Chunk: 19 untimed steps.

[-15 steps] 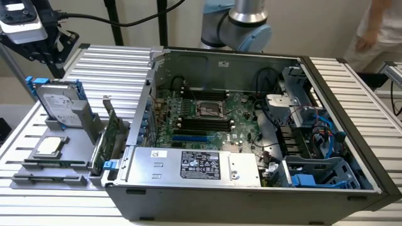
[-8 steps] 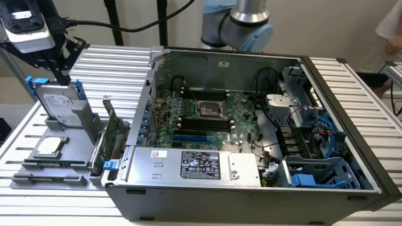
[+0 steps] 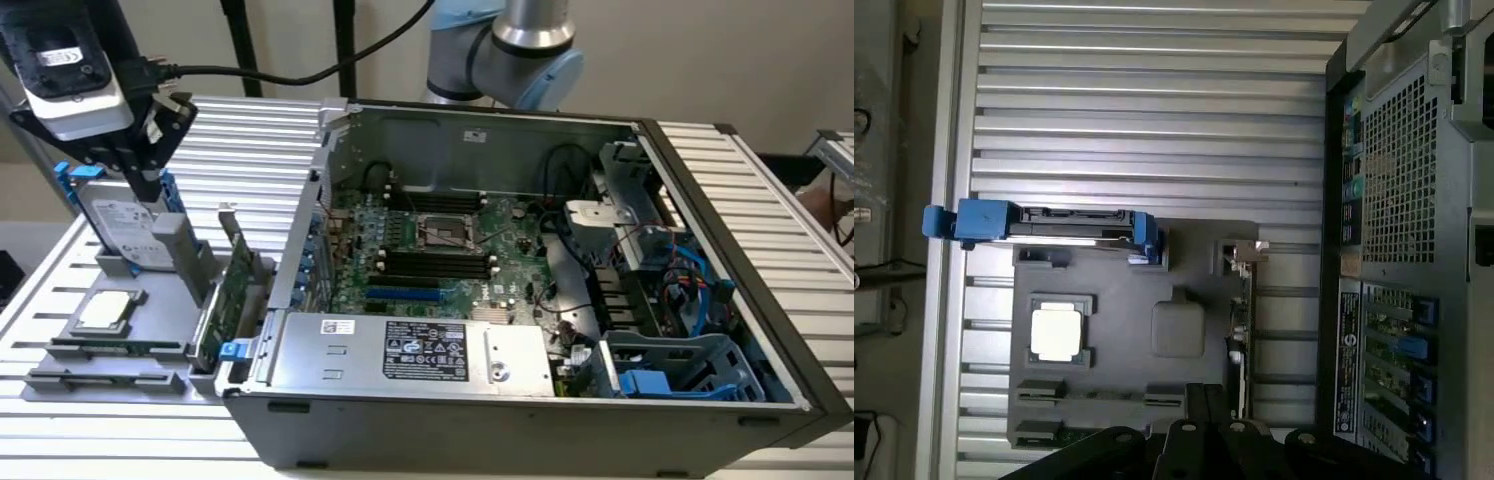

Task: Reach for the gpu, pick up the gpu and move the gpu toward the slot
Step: 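Reach for the gpu, then pick up the gpu and move the gpu toward the slot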

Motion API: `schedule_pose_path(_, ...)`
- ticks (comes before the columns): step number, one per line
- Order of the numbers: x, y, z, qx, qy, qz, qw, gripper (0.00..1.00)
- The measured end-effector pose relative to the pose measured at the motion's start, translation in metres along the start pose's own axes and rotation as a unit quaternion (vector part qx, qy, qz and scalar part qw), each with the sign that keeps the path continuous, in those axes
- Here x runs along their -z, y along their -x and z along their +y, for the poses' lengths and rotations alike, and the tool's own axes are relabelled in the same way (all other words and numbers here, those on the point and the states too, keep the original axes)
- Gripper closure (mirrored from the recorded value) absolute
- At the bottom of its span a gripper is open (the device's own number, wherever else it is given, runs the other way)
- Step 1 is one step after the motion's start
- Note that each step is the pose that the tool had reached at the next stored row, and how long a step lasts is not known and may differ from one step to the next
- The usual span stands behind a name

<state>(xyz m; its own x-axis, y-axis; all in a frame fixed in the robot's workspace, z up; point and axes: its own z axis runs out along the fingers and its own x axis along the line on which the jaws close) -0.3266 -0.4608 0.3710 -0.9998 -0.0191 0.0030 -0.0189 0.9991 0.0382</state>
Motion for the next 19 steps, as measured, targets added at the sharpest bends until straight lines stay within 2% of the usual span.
schedule_pose_path(5, -0.0041, 0.012, -0.0111, 0.000, -0.0001, 0.0000, 1.0000, 0.89)
schedule_pose_path(10, -0.0106, 0.024, -0.0170, 0.000, 0.0000, -0.0003, 1.0000, 0.89)
schedule_pose_path(19, -0.0123, 0.027, -0.0190, 0.000, -0.0001, -0.0002, 1.0000, 0.89)
